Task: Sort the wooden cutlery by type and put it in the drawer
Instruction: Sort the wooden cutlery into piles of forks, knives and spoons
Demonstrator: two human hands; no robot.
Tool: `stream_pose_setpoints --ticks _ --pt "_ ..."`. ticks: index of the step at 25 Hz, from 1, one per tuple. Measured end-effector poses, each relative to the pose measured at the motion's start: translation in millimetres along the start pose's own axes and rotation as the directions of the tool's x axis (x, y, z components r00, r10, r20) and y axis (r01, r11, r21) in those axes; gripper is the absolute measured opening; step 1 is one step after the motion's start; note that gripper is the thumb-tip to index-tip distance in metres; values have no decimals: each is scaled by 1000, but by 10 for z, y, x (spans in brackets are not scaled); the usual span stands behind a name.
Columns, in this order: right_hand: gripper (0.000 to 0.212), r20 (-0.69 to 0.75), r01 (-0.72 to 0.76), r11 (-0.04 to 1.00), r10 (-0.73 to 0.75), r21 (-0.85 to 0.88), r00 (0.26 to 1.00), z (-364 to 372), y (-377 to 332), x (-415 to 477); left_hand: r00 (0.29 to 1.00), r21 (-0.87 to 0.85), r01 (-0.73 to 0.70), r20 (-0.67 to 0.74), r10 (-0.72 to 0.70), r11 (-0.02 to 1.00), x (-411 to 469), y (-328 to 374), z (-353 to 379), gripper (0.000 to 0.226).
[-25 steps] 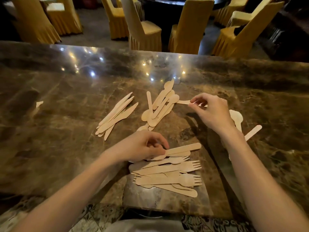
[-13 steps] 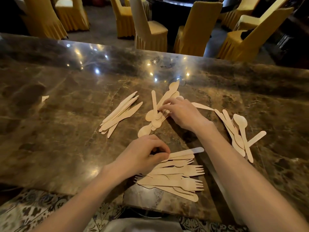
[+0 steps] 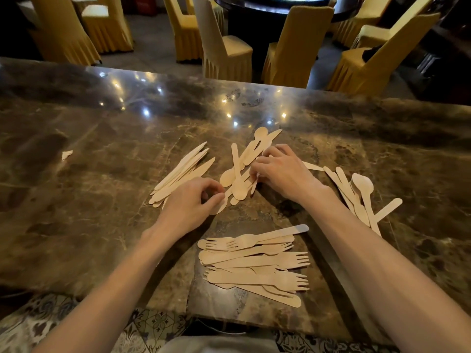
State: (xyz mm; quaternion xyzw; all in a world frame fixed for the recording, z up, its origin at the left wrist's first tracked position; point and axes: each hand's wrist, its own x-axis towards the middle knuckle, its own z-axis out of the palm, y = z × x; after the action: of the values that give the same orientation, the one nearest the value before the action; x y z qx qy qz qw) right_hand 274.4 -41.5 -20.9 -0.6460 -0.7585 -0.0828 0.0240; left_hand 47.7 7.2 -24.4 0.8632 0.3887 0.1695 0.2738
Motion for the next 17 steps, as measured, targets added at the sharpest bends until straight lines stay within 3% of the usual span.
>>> stream_pose_setpoints --ticks 8,13,15,17 --pt "18 -103 -55 995 64 85 993 -233 41 -138 1000 39 24 -17 -24 999 240 -26 67 19" --pt "16 -376 -110 962 201 248 905 -570 166 -484 999 51 25 -40 -23 998 352 -4 102 21" --pt "20 -391 -199 811 461 551 797 -667 149 -602 999 59 10 -48 -7 998 403 21 123 23" --pt "33 -183 -248 420 753 873 632 -734 169 -672 999 56 -7 -39 9 998 464 52 152 25"
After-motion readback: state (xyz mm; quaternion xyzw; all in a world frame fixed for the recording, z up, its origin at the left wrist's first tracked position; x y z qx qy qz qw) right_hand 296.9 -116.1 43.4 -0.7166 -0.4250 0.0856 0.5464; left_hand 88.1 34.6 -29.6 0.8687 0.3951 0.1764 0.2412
